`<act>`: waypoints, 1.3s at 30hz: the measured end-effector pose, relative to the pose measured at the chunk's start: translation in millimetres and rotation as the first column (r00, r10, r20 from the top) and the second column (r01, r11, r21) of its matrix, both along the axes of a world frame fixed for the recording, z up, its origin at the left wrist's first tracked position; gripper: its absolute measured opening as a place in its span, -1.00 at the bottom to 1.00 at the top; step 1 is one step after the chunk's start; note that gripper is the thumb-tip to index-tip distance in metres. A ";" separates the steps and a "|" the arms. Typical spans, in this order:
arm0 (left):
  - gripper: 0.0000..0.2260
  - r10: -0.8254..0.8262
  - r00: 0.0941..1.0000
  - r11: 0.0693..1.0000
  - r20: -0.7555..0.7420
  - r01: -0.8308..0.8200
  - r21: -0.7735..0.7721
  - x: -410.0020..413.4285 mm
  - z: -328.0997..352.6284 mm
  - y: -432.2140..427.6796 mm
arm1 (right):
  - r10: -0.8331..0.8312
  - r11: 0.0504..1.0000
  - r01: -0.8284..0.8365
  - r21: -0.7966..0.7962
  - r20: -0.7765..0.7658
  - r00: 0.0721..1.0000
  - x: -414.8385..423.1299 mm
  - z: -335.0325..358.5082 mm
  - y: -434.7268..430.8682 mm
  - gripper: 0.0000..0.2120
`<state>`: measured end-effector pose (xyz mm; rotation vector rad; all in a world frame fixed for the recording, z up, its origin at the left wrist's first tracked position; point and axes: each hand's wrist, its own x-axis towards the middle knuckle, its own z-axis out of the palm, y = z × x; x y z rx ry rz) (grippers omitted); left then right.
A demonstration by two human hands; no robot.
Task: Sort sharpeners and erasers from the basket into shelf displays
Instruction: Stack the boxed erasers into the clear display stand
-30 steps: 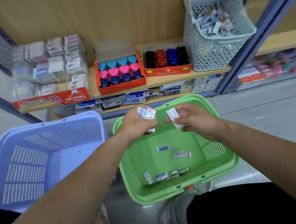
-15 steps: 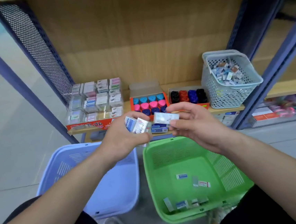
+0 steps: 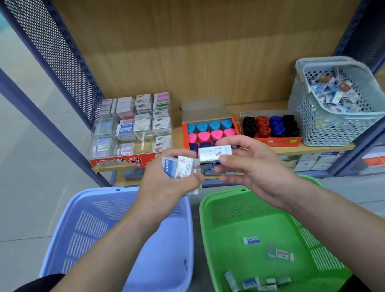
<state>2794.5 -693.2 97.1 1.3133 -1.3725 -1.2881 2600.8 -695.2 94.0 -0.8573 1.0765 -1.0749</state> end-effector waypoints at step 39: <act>-0.69 0.218 0.926 0.973 0.310 -0.229 0.000 158.1 0.2 -33.4 | 0.052 0.997 -0.071 -0.030 -0.414 0.909 104.2 -53.7 -95.9 -0.84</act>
